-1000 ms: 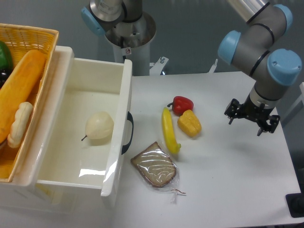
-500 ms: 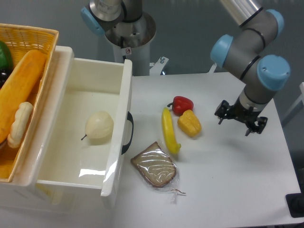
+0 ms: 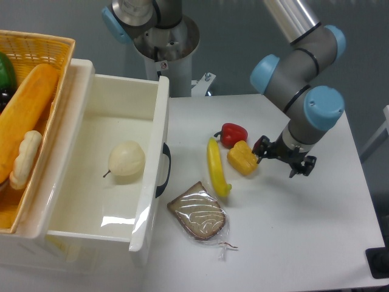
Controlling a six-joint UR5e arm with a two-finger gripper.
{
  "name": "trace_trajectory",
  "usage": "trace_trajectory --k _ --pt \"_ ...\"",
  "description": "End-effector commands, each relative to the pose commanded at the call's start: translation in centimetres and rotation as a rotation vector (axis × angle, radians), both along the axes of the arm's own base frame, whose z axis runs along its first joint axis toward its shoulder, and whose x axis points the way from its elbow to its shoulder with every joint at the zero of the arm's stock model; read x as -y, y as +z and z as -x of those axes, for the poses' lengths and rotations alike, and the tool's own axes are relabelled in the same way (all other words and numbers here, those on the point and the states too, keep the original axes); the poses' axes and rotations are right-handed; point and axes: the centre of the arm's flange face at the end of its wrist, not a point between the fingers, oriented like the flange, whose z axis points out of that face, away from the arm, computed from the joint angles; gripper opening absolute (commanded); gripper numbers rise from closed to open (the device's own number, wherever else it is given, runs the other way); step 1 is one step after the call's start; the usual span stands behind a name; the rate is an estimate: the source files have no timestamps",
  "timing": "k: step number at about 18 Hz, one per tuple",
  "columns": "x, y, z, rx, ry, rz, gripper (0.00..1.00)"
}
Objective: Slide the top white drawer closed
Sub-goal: 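Lower the gripper past the peppers to the drawer's front panel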
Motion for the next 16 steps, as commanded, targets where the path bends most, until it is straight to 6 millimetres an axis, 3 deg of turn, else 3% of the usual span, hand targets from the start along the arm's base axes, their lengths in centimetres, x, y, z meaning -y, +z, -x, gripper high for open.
trace_trajectory --k 4,6,9,13,16 --pt "-2.0 2.1 -1.8 0.002 0.090 -0.046 0.35" --pt "-3.3 3.7 -3.4 -0.002 0.118 -0.066 0.17" --pt "-5.0 5.7 -6.0 -0.002 0.241 -0.068 0.05" --pt "-5.5 7.9 -8.7 0.075 0.246 -0.095 0.04" --pt "-6.1 8.3 -10.3 0.119 0.232 -0.086 0.04"
